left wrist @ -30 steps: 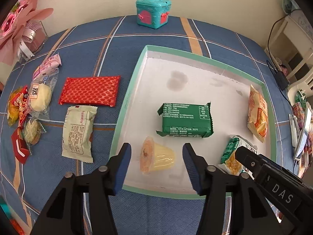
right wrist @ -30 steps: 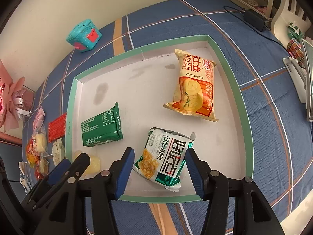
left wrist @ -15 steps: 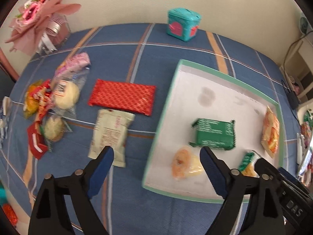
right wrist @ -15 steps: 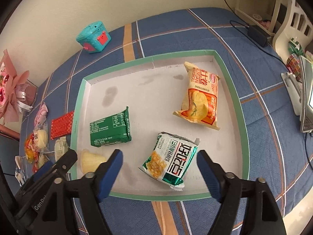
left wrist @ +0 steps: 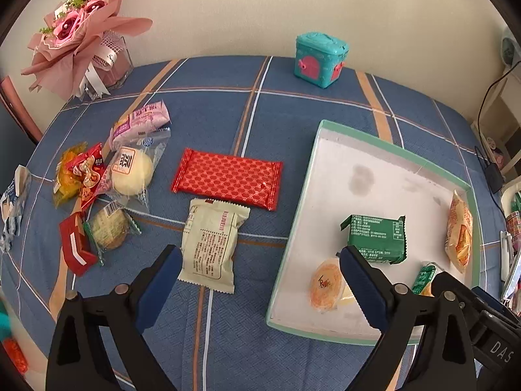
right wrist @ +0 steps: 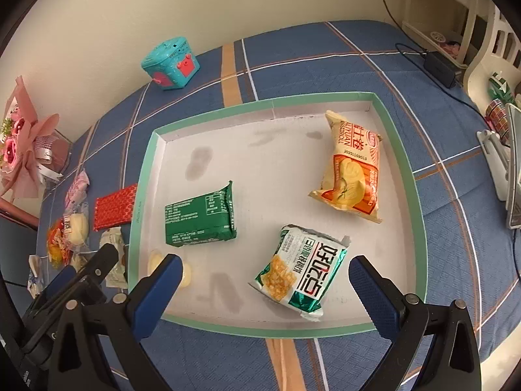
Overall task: Organize snacks
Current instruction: 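Withdraw both grippers from the tray toward the loose snacks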
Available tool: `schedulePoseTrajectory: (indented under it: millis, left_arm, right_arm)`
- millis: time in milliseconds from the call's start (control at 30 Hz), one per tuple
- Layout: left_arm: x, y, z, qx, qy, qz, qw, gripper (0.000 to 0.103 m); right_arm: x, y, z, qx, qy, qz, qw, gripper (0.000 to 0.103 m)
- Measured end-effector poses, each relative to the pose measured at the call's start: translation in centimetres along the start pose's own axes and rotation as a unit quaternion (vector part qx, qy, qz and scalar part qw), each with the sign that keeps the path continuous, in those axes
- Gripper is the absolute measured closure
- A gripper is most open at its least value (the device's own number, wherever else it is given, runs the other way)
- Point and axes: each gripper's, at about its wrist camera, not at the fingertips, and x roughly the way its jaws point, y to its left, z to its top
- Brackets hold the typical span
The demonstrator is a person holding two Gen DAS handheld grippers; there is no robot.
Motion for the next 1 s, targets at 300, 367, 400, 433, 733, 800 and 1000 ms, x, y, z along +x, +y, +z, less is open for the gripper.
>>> schedulePoseTrajectory:
  millis: [300,367,400,433,733,800,1000]
  left_arm:
    - [0.0,1.2,-0.2,-0.011,-0.007,-0.006,0.9999,0.005]
    - [-0.3,1.2,-0.2,-0.001,-0.012,0.001,0.9999,0.005]
    - [-0.4,1.4,-0.2,-0.002,-0.011,0.003,0.9999,0.005]
    - [-0.5,1.6,-0.2,-0.006,-0.011,0.000,0.9999,0.005]
    - [-1.0,3.1,0.0,-0.027,-0.026,-0.003,0.9993,0.005]
    - [-1.2,3.6,0.1,-0.033,-0.032,-0.007,0.9989,0.005]
    - [-1.4,4.9,0.2,-0.048,-0.033,0.003,0.9983,0.005]
  right_arm:
    - [-1.3,0.7,-0.2,-0.007,-0.025,0.009,1.000,0.000]
    - [-1.6,0.8,-0.3,-0.008,-0.031,0.013,0.999,0.000]
    - [-1.7,0.8,-0.3,-0.007,-0.032,0.015,0.999,0.000]
    - [-1.8,0.9,-0.3,-0.008,-0.034,0.015,0.999,0.000]
    - [-1.9,2.6,-1.2,-0.039,-0.053,-0.008,0.998,0.000]
    - [-2.1,2.8,-1.4,-0.038,-0.059,0.009,0.997,0.000]
    - [-2.2,4.6,-1.9,-0.058,-0.068,0.014,0.996,0.000]
